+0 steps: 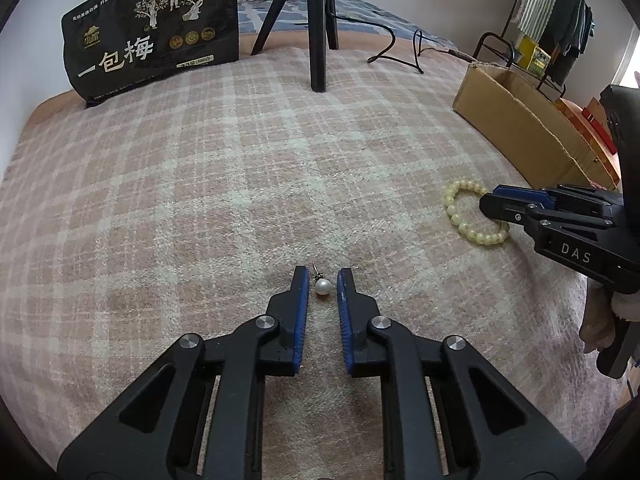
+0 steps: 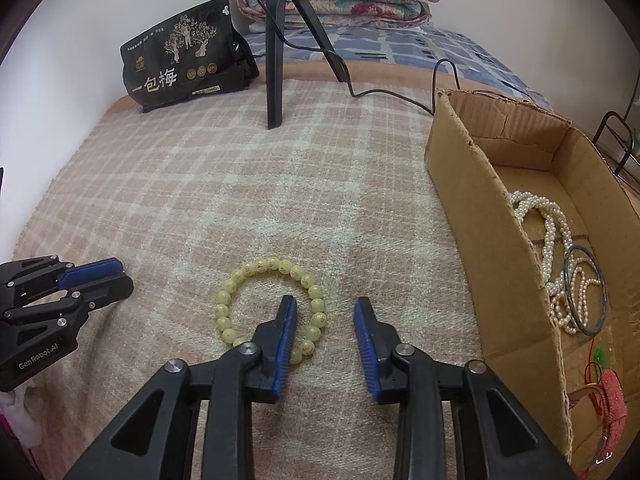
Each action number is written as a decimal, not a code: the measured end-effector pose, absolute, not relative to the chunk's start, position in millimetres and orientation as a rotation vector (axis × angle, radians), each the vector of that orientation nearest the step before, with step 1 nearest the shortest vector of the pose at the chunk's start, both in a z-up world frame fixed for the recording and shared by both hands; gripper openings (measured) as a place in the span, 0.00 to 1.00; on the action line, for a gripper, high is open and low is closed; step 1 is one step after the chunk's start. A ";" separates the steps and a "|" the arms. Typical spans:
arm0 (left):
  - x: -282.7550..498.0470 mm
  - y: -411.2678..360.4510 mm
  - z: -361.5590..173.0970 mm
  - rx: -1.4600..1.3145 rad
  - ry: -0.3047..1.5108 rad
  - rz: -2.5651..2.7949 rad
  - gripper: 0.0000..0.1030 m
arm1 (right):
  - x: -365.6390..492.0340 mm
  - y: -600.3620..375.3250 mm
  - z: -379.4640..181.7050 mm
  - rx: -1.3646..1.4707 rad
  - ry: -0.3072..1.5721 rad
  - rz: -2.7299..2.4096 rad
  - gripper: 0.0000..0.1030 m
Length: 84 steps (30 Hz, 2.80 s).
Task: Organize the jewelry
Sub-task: 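Close the left tool on the pearl earring while the right tool grasps the bead bracelet, then carry the earring in the left tool into the box while the right tool carries the bracelet there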
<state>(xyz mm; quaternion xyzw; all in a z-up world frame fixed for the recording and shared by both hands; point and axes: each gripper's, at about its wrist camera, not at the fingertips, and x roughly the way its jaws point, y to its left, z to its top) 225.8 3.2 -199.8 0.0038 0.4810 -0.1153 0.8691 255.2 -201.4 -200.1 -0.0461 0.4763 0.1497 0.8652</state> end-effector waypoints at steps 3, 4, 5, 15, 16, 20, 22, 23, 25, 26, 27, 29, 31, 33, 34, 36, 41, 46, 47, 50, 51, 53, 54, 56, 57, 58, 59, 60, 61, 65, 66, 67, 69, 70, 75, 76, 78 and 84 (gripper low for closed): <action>224.9 3.5 -200.1 0.007 1.004 -0.240 0.06 | 254.8 -202.0 -200.1 -0.083 0.996 0.325 0.12; 224.5 3.8 -199.8 0.005 1.004 -0.239 0.06 | 254.1 -201.3 -200.0 -0.086 0.995 0.327 0.07; 224.2 4.0 -199.3 0.003 1.003 -0.239 0.06 | 253.1 -200.7 -199.6 -0.090 0.992 0.328 0.07; 219.6 15.3 -184.9 -0.026 0.987 -0.214 0.06 | 245.4 -201.0 -185.0 -0.079 0.954 0.353 0.05; 218.8 17.3 -181.9 -0.031 0.980 -0.211 0.06 | 244.3 -200.8 -182.3 -0.078 0.947 0.355 0.05; 216.3 24.2 -169.0 -0.050 0.958 -0.200 0.06 | 239.7 -200.1 -171.8 -0.081 0.919 0.365 0.05; 214.3 27.1 -163.1 -0.057 0.948 -0.191 0.06 | 236.1 -199.5 -166.1 -0.080 0.905 0.370 0.05; 213.4 28.5 -160.5 -0.060 0.945 -0.186 0.06 | 234.4 -199.3 -163.4 -0.080 0.898 0.372 0.05; 211.3 31.1 -155.0 -0.065 0.937 -0.179 0.06 | 230.1 -199.3 -157.9 -0.080 0.884 0.379 0.05; 210.2 31.9 -152.1 -0.069 0.933 -0.178 0.06 | 228.6 -199.0 -155.2 -0.080 0.877 0.383 0.05; 209.2 32.3 -149.7 -0.071 0.928 -0.177 0.06 | 226.4 -199.1 -152.3 -0.081 0.870 0.385 0.05; 205.6 32.8 -143.0 -0.071 0.916 -0.176 0.06 | 222.6 -198.8 -146.1 -0.084 0.855 0.390 0.05; 202.2 33.1 -135.2 -0.071 0.902 -0.177 0.06 | 217.4 -199.5 -140.1 -0.086 0.841 0.395 0.05; 198.9 32.9 -127.7 -0.074 0.891 -0.179 0.06 | 212.8 -200.6 -134.0 -0.085 0.827 0.402 0.05; 197.2 32.6 -124.6 -0.075 0.886 -0.180 0.06 | 210.3 -201.8 -130.9 -0.083 0.821 0.405 0.05; 194.3 31.1 -118.5 -0.076 0.877 -0.183 0.06 | 205.1 -203.4 -125.9 -0.082 0.809 0.410 0.05; 187.7 23.5 -104.6 -0.081 0.853 -0.197 0.06 | 191.0 -211.6 -114.4 -0.081 0.786 0.414 0.05; 183.5 10.2 -94.8 -0.080 0.837 -0.223 0.06 | 176.4 -225.4 -103.0 -0.075 0.764 0.410 0.05; 182.9 7.0 -93.4 -0.080 0.834 -0.229 0.06 | 173.4 -228.6 -100.7 -0.074 0.758 0.407 0.05; 182.0 -3.7 -89.0 -0.080 0.828 -0.250 0.06 | 166.4 -238.6 -93.5 -0.064 0.744 0.399 0.05; 182.0 -7.3 -87.6 -0.080 0.825 -0.257 0.06 | 163.3 -243.1 -90.7 -0.059 0.739 0.394 0.05; 182.1 -15.2 -85.0 -0.079 0.821 -0.271 0.06 | 158.6 -251.5 -86.2 -0.050 0.730 0.387 0.05; 182.7 -18.8 -83.7 -0.078 0.819 -0.278 0.06 | 156.5 -255.8 -84.2 -0.044 0.725 0.382 0.05; 183.9 -27.4 -80.9 -0.078 0.813 -0.292 0.06 | 152.4 -264.4 -79.2 -0.035 0.715 0.372 0.05; 184.4 -31.1 -79.8 -0.078 0.811 -0.298 0.06 | 150.6 -268.9 -76.8 -0.031 0.710 0.365 0.05; 184.8 -34.1 -79.2 -0.079 0.810 -0.304 0.06 | 148.7 -273.8 -74.7 -0.026 0.705 0.359 0.05; 185.5 -38.1 -78.3 -0.079 0.808 -0.310 0.06 | 147.1 -278.8 -72.5 -0.020 0.701 0.354 0.05; 186.5 -42.1 -77.8 -0.078 0.807 -0.317 0.06 | 145.6 -283.3 -70.7 -0.015 0.697 0.349 0.05; 187.3 -45.5 -77.0 -0.078 0.806 -0.322 0.06 | 143.9 -288.1 -68.9 -0.012 0.694 0.343 0.05; 193.0 -60.2 -73.5 -0.077 0.799 -0.344 0.06 | 138.5 -304.8 -63.9 -0.006 0.681 0.319 0.05; 194.6 -63.2 -72.6 -0.077 0.797 -0.349 0.06 | 137.2 -309.0 -63.0 -0.002 0.679 0.313 0.05; 196.5 -67.3 -71.4 -0.075 0.794 -0.353 0.06 | 136.2 -311.9 -62.4 0.002 0.678 0.308 0.05; 200.6 -75.6 -68.9 -0.070 0.789 -0.364 0.06 | 134.8 -319.2 -61.5 0.009 0.676 0.296 0.05; 203.3 -80.1 -67.3 -0.068 0.787 -0.370 0.06 | 134.4 -322.2 -61.6 0.011 0.674 0.289 0.05; 217.4 -101.0 -58.5 -0.057 0.766 -0.395 0.06 | 134.4 -340.3 -60.9 0.025 0.670 0.258 0.05; 220.8 -104.7 -57.1 -0.058 0.764 -0.400 0.06 | 134.8 -344.0 -61.3 0.027 0.671 0.251 0.05; 228.7 -112.9 -54.7 -0.059 0.761 -0.410 0.06 | 136.2 -350.7 -62.7 0.033 0.674 0.238 0.05; 248.5 -136.0 -54.0 -0.051 0.754 -0.437 0.06 | 139.9 -364.4 -67.7 0.047 0.685 0.209 0.05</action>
